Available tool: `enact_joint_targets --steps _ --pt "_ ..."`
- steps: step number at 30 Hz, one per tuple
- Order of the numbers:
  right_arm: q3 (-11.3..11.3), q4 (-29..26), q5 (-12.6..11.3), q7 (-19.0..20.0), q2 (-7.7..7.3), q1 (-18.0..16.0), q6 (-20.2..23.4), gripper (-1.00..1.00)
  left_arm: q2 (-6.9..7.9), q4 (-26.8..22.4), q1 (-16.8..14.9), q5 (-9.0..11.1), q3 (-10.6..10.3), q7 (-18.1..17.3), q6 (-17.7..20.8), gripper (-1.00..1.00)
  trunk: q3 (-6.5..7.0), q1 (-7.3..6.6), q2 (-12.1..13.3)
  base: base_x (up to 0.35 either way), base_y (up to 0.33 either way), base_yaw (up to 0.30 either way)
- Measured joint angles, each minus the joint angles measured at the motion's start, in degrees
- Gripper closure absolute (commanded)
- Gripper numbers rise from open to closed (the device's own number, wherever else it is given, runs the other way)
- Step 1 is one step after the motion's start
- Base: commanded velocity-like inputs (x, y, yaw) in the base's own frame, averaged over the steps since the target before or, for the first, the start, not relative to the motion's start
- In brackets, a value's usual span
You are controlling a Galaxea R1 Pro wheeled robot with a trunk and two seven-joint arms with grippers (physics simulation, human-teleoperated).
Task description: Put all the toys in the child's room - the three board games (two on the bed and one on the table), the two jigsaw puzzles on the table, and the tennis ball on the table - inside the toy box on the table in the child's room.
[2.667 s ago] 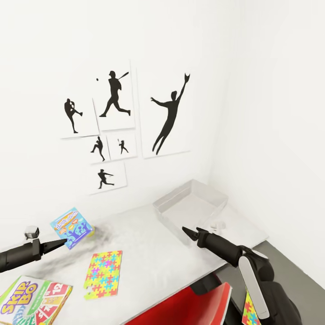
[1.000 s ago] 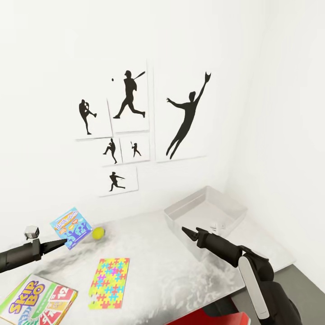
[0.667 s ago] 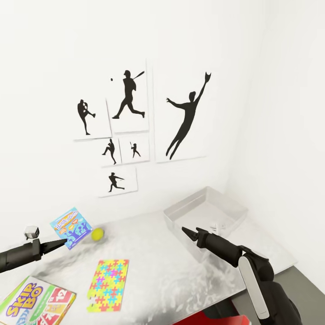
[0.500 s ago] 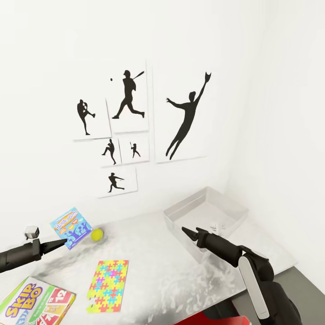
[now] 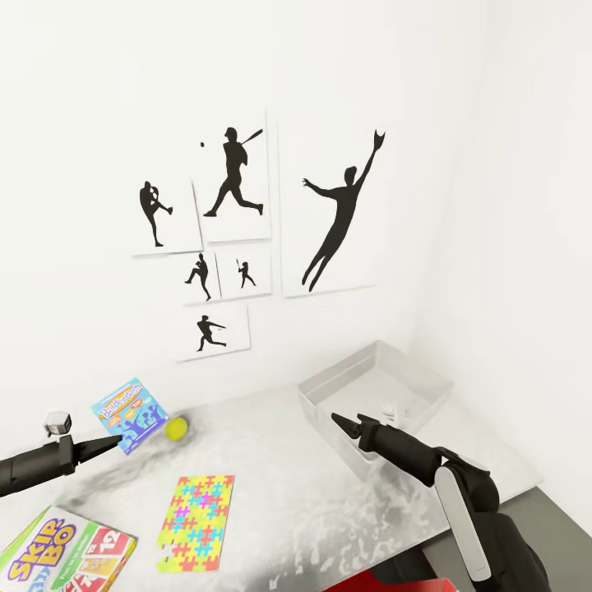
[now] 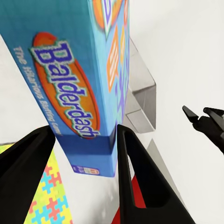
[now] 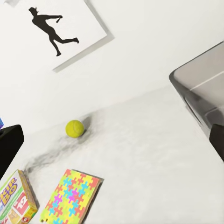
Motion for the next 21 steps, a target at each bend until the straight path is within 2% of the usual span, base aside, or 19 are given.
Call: enact_joint_targets --steps 13,15,19,21 --pt "-0.5 -0.6 -0.8 1.0 -0.62 0.0 0.2 -1.0 -0.66 -0.3 0.0 0.2 -0.3 0.1 0.4 1.0 0.0 0.0 0.0 0.0 0.0 0.0" --pt "-0.7 -0.6 -0.8 1.1 -0.76 0.0 0.2 -1.0 -1.27 -1.2 -0.1 0.3 -0.4 0.1 0.8 1.0 0.0 0.0 0.0 0.0 0.0 0.0" --pt "-1.2 -0.6 -0.9 2.2 -0.97 0.0 0.3 -1.0 -3.63 -6.0 -1.7 0.3 -0.6 0.5 3.3 1.0 0.0 0.0 0.0 0.0 0.0 0.0" --pt "-2.2 -0.9 -1.0 3.4 -1.02 0.0 0.3 -1.0 -5.46 -8.0 -2.7 0.3 -0.6 1.3 5.6 1.0 0.0 0.0 0.0 0.0 0.0 0.0"
